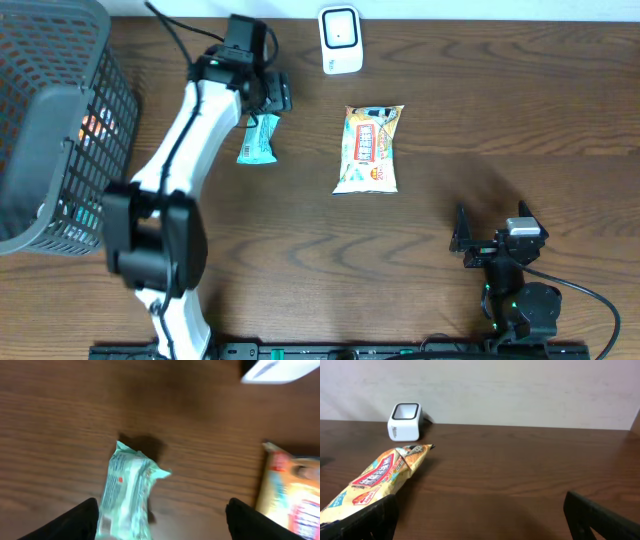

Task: Scan the item barcode
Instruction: 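Carry the mint-green packet with the left gripper under the scanner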

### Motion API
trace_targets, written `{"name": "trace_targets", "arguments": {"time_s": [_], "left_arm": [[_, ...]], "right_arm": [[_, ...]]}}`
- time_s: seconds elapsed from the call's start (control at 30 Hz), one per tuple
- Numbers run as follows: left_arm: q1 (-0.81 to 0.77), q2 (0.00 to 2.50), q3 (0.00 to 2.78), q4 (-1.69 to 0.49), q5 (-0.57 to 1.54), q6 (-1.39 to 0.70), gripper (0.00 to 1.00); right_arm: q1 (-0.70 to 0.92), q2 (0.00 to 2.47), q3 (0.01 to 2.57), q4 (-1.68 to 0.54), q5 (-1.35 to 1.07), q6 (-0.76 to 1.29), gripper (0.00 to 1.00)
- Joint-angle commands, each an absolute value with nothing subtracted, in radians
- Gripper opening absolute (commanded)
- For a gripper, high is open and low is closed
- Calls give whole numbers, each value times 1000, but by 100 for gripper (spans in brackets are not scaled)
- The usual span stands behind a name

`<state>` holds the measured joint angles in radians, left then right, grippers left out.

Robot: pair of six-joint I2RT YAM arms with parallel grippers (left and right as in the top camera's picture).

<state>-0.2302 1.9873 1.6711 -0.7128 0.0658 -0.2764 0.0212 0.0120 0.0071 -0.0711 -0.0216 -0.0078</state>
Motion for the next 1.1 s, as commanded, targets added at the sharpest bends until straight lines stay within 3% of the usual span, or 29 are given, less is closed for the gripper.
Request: {"name": "trace_targets", "arguments": {"time_s": [0.0, 0.27, 0.4, 0.6, 1.07], "left_arm": [[-233, 2064, 1665, -708, 36, -258, 81], [-237, 2184, 1664, -717, 36, -228, 80], [-253, 2187, 1664, -730, 36, -225, 59], [-294, 2187, 1655, -792, 36, -225, 52], [-472, 2187, 1653, -836, 244, -339, 50]], "right_arm": [[19, 6, 6, -76, -14, 2, 99], [19, 6, 6, -77, -14, 2, 99], [19, 6, 6, -77, -14, 2, 99], [19, 6, 6, -77, -14, 2, 99], [19, 6, 6, -77, -14, 2, 99]]}}
